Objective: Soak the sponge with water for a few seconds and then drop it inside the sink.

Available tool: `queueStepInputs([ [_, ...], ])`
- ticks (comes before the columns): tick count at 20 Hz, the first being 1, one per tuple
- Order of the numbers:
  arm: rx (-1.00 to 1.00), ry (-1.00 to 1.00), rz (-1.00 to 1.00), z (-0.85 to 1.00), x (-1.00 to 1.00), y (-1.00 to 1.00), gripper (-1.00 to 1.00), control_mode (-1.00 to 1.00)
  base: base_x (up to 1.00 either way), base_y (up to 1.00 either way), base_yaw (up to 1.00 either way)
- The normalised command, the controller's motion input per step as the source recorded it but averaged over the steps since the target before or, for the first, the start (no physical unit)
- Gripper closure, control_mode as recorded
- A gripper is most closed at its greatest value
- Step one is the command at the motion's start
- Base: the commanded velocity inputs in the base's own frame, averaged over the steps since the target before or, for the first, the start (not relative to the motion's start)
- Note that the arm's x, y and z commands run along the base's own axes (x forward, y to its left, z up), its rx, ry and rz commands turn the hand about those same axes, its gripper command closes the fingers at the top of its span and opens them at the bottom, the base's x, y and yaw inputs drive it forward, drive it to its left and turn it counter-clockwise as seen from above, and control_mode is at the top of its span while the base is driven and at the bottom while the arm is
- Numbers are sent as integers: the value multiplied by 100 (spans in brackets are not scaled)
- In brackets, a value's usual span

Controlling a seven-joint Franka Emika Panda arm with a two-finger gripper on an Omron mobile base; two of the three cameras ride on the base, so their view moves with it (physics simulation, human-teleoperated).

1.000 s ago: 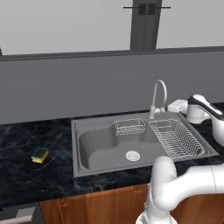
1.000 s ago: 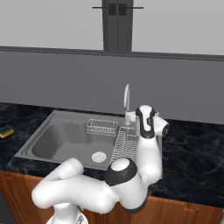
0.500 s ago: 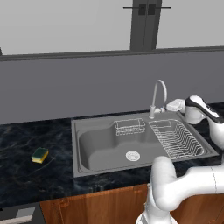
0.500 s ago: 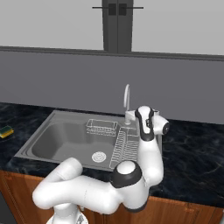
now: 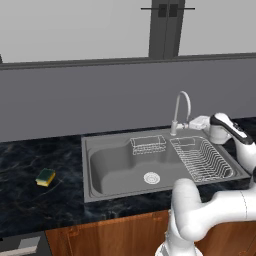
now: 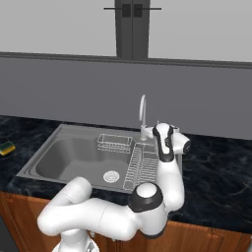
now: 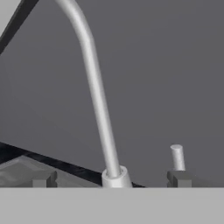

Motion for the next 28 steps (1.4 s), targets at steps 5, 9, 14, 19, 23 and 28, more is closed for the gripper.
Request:
queueStepInputs([
  [5, 0, -1, 0, -22, 16, -9, -100, -100, 0, 0, 0],
  [9, 0, 0, 0, -18, 21, -11, -100, -100, 0, 0, 0],
  [14, 0, 0, 0, -11, 29, -9, -100, -100, 0, 0, 0],
  [19, 0, 0, 0, -5, 32, -7, -100, -100, 0, 0, 0],
  [23, 0, 0, 0, -9, 28, -8, -100, -100, 0, 0, 0],
  [28, 0, -2, 0, -10, 24, -10, -100, -100, 0, 0, 0],
])
